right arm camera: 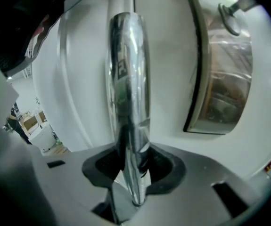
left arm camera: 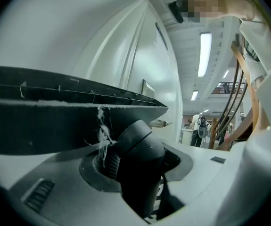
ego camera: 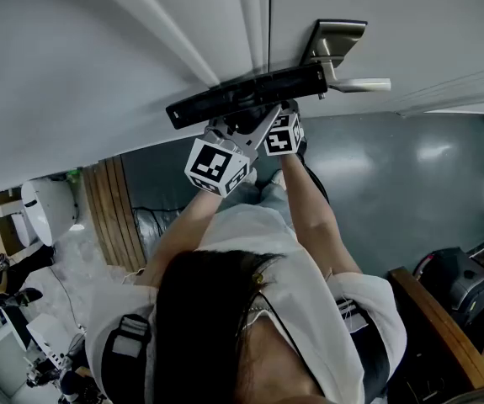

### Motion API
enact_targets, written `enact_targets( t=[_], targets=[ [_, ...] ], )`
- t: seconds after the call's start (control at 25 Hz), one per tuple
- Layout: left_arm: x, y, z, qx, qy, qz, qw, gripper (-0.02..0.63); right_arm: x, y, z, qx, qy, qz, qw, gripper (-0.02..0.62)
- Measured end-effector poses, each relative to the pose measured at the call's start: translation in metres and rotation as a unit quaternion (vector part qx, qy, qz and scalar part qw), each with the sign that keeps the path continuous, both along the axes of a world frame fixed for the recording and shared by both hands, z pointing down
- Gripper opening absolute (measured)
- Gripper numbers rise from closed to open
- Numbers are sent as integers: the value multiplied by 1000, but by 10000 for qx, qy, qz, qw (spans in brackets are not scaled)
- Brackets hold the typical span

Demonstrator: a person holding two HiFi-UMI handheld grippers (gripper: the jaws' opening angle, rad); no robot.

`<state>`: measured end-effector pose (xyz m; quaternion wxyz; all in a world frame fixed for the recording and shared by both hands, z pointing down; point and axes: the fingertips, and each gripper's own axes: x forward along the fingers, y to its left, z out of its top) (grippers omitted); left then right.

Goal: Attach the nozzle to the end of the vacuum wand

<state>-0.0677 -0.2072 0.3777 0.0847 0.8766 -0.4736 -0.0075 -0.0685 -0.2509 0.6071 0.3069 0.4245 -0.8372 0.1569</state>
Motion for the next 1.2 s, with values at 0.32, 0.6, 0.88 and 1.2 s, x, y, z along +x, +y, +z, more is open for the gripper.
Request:
enact_targets(
  t=[0.32, 0.6, 0.88, 1.2],
  targets=[
    [-1, 5, -7, -55, 454, 41, 9989, 198, 3, 25, -20, 250, -132, -133, 9995, 141],
    [7, 14, -20, 19, 1117, 352, 9931, 196, 4, 54, -28, 377, -268, -396, 9981, 141],
    [3, 20, -28, -8, 1555, 353, 9872, 196, 19, 79, -38, 489, -386, -514, 9967, 141],
    [10, 19, -24, -295, 2050, 148, 9782, 196, 29, 105, -44, 538, -532, -689, 9948, 141]
  ],
)
